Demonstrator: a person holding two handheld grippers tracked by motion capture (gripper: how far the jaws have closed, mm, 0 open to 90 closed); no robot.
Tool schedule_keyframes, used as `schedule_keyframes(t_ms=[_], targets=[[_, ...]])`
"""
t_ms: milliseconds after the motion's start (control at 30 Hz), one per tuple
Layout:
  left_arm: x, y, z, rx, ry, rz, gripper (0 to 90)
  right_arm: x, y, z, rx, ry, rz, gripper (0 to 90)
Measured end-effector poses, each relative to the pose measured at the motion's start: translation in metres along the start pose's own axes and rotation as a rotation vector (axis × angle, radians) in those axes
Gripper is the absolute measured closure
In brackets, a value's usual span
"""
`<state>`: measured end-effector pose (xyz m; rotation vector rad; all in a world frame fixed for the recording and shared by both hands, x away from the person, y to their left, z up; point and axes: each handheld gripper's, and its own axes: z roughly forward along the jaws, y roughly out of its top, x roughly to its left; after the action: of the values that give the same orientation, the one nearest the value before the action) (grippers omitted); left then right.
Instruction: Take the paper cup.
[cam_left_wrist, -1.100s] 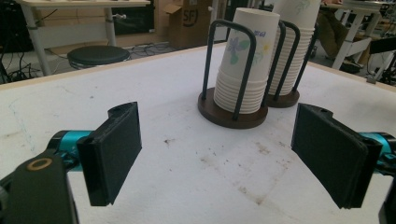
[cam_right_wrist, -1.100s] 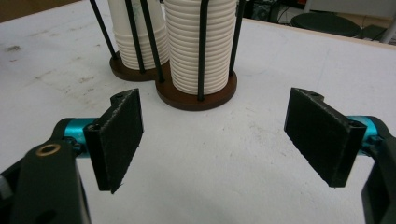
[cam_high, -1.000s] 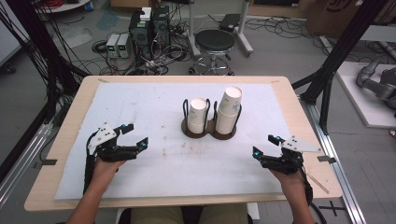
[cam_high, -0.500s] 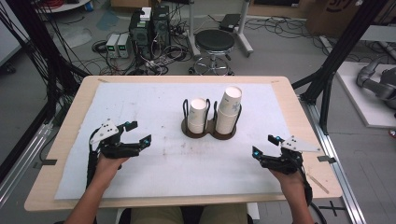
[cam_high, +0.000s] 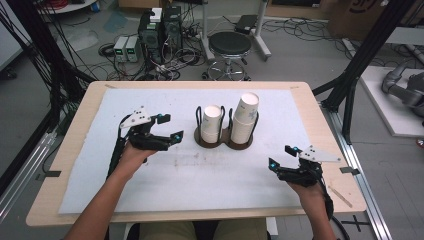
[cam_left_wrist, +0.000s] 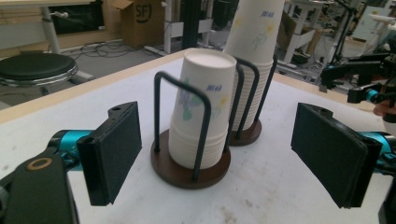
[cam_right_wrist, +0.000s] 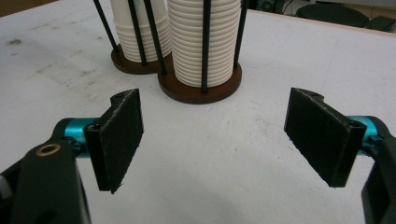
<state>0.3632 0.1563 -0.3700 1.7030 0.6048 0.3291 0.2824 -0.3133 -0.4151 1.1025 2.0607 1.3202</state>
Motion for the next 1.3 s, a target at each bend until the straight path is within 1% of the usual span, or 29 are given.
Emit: schedule_keyframes(t_ms=[33, 67, 100, 133, 167, 200, 267, 400, 467, 500, 533, 567, 700, 733, 767, 800, 833, 933, 967, 1033, 1067, 1133, 1233, 1300], targets=[[0.0, 0.0, 0.0, 0.0, 0.0, 0.0, 16.0, 0.001, 0.0, 0.0, -0.001, 0.0, 0.0, 20.2], [0.0, 0.008, 0.008, 0.023, -0.009, 0.017, 16.0, 0.002, 0.0, 0.0, 0.002, 0.003, -0.001, 20.2], [0.0, 0.011, 0.012, 0.026, -0.016, 0.023, 16.1, 0.002, 0.0, 0.0, 0.001, 0.003, -0.004, 20.2], [0.0, 0.011, 0.012, 0.026, -0.016, 0.023, 16.0, 0.002, 0.001, 0.0, 0.001, 0.004, -0.003, 20.2], [0.0, 0.014, 0.016, 0.034, -0.022, 0.026, 16.0, 0.002, 0.001, 0.0, 0.001, 0.004, 0.0, 20.2], [0.0, 0.021, 0.024, 0.046, -0.027, 0.037, 16.0, 0.002, 0.001, 0.0, -0.002, 0.006, -0.005, 20.2], [0.001, 0.026, 0.032, 0.055, -0.04, 0.024, 16.0, 0.003, 0.002, 0.0, -0.001, 0.006, -0.006, 20.2], [0.001, 0.036, 0.049, 0.076, -0.042, 0.018, 15.8, 0.003, 0.002, 0.001, -0.003, 0.012, -0.007, 20.2], [0.0, 0.04, 0.056, 0.092, -0.047, 0.028, 15.8, 0.003, 0.002, 0.0, -0.003, 0.012, -0.001, 20.2], [0.0, 0.042, 0.061, 0.099, -0.046, 0.029, 15.8, 0.002, 0.001, 0.0, -0.005, 0.01, -0.007, 20.2], [0.0, 0.042, 0.061, 0.099, -0.046, 0.029, 15.8, 0.002, 0.001, 0.0, -0.005, 0.01, 0.001, 20.2], [0.001, 0.044, 0.068, 0.115, -0.046, 0.026, 15.8, 0.001, 0.001, -0.001, -0.005, 0.01, 0.004, 20.2], [0.003, 0.049, 0.083, 0.153, -0.031, 0.039, 15.8, 0.001, 0.001, -0.001, -0.008, 0.011, 0.002, 20.2], [0.003, 0.05, 0.086, 0.151, -0.029, 0.038, 15.9, 0.001, 0.001, -0.001, -0.006, 0.013, 0.005, 20.2], [0.004, 0.05, 0.09, 0.16, -0.025, 0.031, 15.9, 0.001, 0.001, -0.001, -0.009, 0.014, 0.003, 20.2], [0.004, 0.05, 0.09, 0.16, -0.025, 0.031, 15.9, 0.002, 0.001, 0.0, -0.007, 0.016, 0.003, 20.2], [0.005, 0.051, 0.095, 0.18, -0.016, 0.037, 15.9, 0.002, 0.001, 0.0, -0.005, 0.016, 0.001, 20.2], [0.002, 0.052, 0.103, 0.218, -0.016, 0.055, 15.9, 0.001, 0.001, 0.0, -0.005, 0.019, 0.001, 20.2], [0.001, 0.053, 0.106, 0.227, -0.013, 0.065, 15.9, 0.001, 0.001, 0.0, -0.005, 0.019, 0.001, 20.2], [0.001, 0.053, 0.109, 0.229, -0.013, 0.066, 16.6, 0.001, 0.001, 0.0, -0.004, 0.018, 0.006, 20.2], [0.002, 0.051, 0.113, 0.241, 0.0, 0.056, 16.7, 0.001, 0.001, 0.0, -0.006, 0.018, 0.011, 20.2], [0.003, 0.048, 0.117, 0.262, 0.013, 0.058, 16.8, 0.0, 0.001, 0.0, -0.012, 0.018, 0.004, 20.2], [0.004, 0.045, 0.121, 0.286, 0.015, 0.064, 19.3, 0.0, 0.001, -0.001, -0.006, 0.018, 0.008, 20.2], [0.004, 0.044, 0.122, 0.289, 0.015, 0.064, 20.9, 0.0, 0.0, -0.001, -0.006, 0.019, 0.012, 20.2]])
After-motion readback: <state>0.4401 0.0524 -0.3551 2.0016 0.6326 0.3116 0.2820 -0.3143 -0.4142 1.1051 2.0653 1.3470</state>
